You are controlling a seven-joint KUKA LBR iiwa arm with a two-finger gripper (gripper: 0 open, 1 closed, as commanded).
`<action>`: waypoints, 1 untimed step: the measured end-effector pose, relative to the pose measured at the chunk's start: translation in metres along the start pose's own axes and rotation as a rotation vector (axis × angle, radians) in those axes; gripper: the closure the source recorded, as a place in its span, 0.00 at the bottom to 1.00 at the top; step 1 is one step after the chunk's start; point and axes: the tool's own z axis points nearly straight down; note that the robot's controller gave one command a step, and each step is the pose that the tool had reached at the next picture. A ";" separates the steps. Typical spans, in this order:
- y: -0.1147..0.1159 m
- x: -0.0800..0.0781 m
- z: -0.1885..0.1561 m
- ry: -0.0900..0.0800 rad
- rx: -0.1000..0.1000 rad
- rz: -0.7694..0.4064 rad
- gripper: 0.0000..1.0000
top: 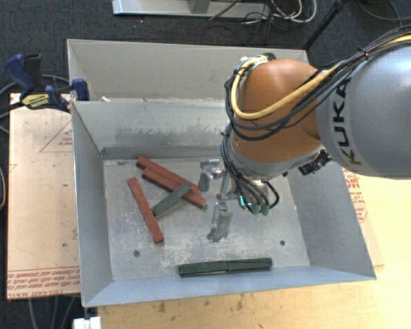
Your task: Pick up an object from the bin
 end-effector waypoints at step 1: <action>-0.015 -0.067 0.142 -0.011 0.000 -0.337 0.00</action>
Offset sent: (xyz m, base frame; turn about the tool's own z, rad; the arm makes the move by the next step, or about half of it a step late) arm 0.0649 -0.0155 -0.1416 -0.3394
